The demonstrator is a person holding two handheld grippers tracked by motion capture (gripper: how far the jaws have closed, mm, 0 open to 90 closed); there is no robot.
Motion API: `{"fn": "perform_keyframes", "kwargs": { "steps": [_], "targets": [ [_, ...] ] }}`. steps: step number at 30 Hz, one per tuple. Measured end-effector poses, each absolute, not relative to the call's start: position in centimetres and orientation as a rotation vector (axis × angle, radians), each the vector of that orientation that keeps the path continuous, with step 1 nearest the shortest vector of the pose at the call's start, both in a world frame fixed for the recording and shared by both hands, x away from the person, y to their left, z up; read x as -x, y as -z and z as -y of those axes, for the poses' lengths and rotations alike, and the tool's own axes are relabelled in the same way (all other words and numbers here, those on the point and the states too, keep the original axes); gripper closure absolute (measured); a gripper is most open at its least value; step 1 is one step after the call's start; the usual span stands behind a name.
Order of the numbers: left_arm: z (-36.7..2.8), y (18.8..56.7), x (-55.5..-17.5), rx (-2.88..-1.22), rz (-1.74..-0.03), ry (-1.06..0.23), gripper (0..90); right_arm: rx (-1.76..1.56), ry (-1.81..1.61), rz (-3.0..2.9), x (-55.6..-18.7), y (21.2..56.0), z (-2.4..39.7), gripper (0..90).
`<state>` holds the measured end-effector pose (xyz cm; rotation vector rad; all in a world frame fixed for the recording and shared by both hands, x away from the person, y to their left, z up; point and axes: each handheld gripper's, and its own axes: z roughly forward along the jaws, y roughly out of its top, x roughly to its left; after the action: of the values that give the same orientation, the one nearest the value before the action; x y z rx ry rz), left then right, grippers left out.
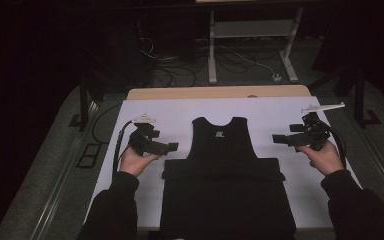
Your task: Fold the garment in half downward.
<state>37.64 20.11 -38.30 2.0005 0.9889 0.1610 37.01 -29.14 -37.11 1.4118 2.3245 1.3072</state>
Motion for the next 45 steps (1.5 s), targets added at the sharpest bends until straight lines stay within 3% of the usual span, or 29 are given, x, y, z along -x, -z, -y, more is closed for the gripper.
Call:
{"fn": "perform_keyframes", "kwargs": {
  "steps": [45],
  "targets": [
    [-17.7,37.9,-42.7,-1.965,-1.009,-0.121,0.0,-1.419,-1.276,-2.359,-41.9,37.5,27.1,0.0]
  ]
}}
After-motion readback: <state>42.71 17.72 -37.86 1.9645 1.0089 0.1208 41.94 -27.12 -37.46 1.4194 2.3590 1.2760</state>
